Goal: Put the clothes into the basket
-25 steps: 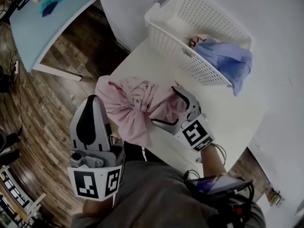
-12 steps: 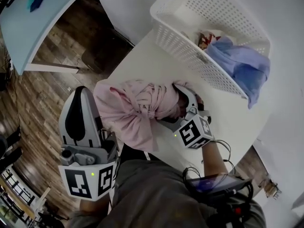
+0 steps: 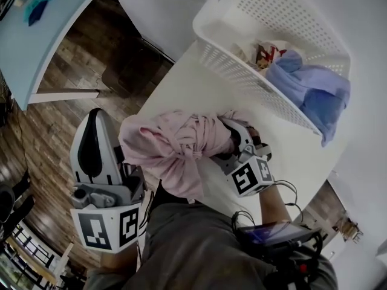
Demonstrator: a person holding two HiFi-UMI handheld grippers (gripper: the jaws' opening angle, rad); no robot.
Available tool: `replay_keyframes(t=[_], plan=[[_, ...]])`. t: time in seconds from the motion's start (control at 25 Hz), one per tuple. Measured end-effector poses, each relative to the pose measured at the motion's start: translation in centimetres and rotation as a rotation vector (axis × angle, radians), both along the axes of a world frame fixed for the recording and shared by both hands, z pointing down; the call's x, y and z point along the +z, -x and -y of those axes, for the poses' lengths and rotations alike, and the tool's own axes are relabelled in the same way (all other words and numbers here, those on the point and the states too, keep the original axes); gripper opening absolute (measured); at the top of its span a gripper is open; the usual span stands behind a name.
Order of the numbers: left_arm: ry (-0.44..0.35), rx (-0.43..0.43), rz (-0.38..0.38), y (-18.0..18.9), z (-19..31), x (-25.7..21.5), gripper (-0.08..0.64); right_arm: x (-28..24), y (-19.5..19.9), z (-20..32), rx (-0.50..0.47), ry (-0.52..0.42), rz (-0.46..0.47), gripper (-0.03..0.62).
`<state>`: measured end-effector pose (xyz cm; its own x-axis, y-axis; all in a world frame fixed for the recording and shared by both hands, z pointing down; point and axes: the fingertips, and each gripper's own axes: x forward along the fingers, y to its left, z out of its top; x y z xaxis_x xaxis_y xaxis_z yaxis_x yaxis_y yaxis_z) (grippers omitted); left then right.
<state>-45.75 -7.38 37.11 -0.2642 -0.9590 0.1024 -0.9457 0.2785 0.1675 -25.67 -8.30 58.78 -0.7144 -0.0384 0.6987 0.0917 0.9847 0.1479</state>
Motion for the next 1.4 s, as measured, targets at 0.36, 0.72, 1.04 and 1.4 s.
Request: replay_keyframes(t=[0.36,0.72,1.04,1.4], plan=[[-0.005,0.041,0.016,-0.4,0.8,-1.1,0.008,-3.3,0.3,1.3,0.138,0.071,0.219,0.341],[-0.094,0.078,0.071,-1.2,1.2,-6.8,0.008,-12.1,0.8,3.1,0.220,0.015,0.353,0.342],[-0.260,0.167,0.108,-2.9,3.8,-15.1,0.008,-23.1,-1.7,7.3,0.406,-0.069,0.528,0.344],[-0.325,0.270,0.079,-5.7,7.9,-17.5,0.008,-32.3,-8.5,13.4,0.614,-0.206,0.601,0.345]])
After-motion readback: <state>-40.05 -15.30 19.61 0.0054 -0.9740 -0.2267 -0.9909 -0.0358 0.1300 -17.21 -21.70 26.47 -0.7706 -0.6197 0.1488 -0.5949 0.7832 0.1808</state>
